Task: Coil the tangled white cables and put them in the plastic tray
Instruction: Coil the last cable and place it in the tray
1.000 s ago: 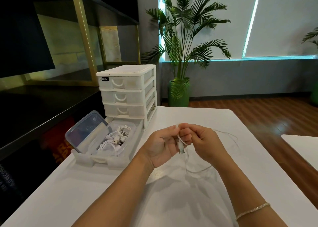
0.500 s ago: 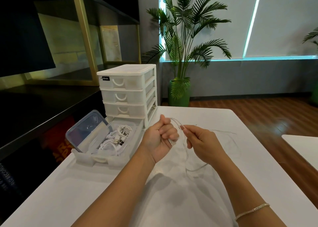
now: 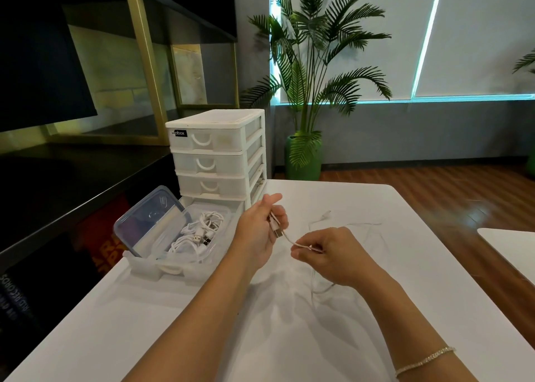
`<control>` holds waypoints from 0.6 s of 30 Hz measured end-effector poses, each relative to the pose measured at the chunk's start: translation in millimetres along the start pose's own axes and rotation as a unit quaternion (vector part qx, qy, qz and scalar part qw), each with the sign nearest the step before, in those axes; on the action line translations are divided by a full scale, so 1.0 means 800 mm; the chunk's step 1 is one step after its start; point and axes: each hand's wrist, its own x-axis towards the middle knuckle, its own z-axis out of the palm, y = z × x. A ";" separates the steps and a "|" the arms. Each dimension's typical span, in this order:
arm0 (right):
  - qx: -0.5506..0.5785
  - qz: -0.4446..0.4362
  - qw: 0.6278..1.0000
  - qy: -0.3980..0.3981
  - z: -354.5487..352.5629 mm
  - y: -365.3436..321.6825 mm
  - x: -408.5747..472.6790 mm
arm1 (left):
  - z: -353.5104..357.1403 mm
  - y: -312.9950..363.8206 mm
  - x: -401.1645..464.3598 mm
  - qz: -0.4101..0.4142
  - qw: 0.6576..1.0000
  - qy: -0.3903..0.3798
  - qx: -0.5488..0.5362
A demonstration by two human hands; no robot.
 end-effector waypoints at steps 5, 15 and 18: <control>-0.019 0.004 0.999 0.038 -0.006 0.000 0.001 | 0.000 -0.005 -0.008 0.082 0.932 -0.018 0.352; -0.054 0.039 0.985 0.159 -0.014 0.009 0.002 | 0.002 -0.009 -0.014 0.059 0.813 -0.166 0.555; -0.045 0.042 0.980 0.189 -0.016 0.009 0.002 | -0.001 -0.007 -0.015 0.025 0.840 -0.184 0.509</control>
